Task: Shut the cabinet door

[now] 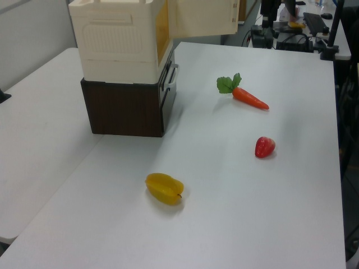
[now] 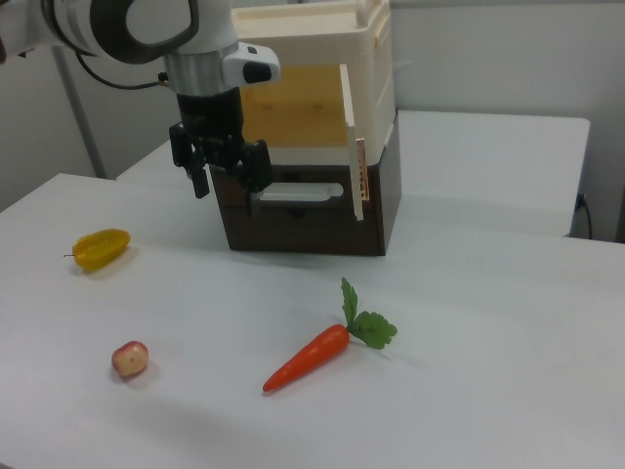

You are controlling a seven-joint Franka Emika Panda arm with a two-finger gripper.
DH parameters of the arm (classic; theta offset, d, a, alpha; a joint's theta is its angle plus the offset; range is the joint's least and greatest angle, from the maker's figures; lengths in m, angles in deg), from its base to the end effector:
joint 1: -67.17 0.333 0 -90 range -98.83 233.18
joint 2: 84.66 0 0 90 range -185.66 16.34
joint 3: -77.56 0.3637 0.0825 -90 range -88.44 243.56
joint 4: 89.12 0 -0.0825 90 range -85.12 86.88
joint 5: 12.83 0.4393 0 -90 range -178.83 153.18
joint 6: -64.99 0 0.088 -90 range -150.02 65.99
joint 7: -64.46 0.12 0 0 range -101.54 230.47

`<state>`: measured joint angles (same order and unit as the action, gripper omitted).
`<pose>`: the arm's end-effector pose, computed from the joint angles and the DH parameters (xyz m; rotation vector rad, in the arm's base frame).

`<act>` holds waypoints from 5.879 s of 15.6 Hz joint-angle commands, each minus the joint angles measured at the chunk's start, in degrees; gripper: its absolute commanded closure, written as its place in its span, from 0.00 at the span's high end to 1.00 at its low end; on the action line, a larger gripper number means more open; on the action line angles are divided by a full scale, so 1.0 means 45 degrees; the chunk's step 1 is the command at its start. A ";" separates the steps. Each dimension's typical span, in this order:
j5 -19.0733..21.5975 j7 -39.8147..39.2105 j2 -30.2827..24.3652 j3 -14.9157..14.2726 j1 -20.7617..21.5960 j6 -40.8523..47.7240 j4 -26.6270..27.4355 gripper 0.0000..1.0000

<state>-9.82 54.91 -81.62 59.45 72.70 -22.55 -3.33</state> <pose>0.6113 -0.1239 0.6630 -3.1014 0.0789 0.0196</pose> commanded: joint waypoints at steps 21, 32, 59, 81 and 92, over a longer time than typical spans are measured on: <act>0.0231 0.0072 -0.0245 -0.0038 0.0119 0.0194 0.0426 1.00; 0.0231 -0.4222 -0.0284 -0.0077 0.0099 0.0351 0.0367 0.00; 0.1423 -1.6374 0.2038 -0.2225 -0.0995 -0.8277 0.0446 0.00; 0.2809 -1.5187 0.2528 -0.0937 -0.0117 -0.8947 0.0348 0.00; 0.2810 -1.1163 0.2665 -0.0312 0.1269 -0.9044 0.0309 0.00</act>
<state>2.00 -1.16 -69.02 58.05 76.01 -64.23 -2.02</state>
